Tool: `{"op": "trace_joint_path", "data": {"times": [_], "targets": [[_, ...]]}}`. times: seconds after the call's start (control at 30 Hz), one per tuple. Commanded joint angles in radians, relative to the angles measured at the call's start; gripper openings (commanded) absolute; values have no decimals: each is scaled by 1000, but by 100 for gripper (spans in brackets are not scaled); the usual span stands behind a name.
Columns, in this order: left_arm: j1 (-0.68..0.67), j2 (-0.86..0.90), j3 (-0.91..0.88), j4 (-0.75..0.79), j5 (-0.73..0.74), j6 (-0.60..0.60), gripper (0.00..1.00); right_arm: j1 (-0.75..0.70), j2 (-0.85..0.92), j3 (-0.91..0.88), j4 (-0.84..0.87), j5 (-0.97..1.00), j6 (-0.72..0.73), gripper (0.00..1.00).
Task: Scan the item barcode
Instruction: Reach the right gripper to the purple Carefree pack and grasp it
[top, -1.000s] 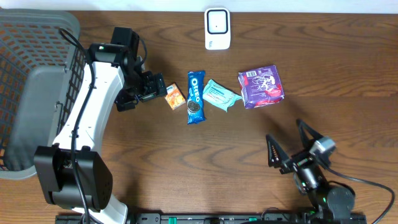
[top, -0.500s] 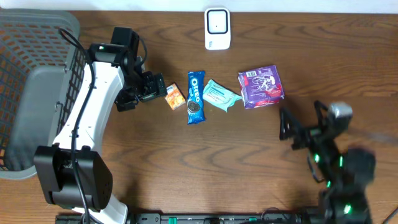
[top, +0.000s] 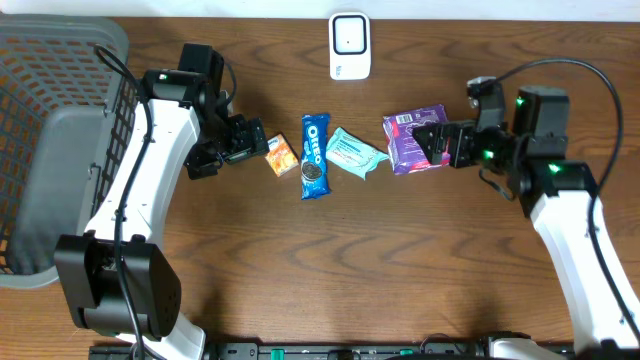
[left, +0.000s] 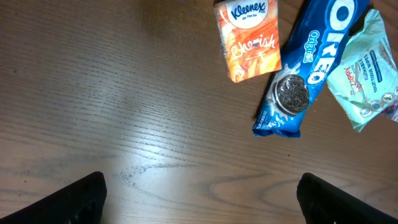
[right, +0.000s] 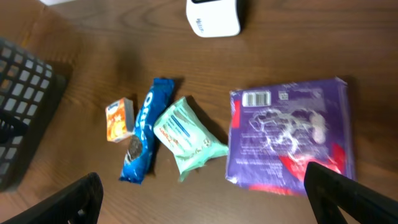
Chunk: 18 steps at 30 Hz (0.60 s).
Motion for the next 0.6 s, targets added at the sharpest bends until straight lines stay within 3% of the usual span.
{"op": "trace_joint_path", "data": {"times": [0.0, 0.1, 0.27, 0.4, 0.5, 0.57], "targets": [[7, -12, 5, -4, 2, -13, 98, -5, 63, 60, 15, -72, -16, 99], [7, -12, 5, -4, 2, -13, 98, -17, 143, 166, -80, -62, -17, 99], [7, -12, 5, -4, 2, -13, 98, -49, 335, 424, -397, 116, -73, 99], [7, -12, 5, -4, 2, -13, 98, -51, 397, 433, -388, 201, -74, 99], [7, -12, 5, -4, 2, -13, 98, -51, 451, 431, -396, 427, -72, 99], [7, -12, 5, -4, 2, -13, 98, -51, 478, 428, -393, 433, -71, 99]]}}
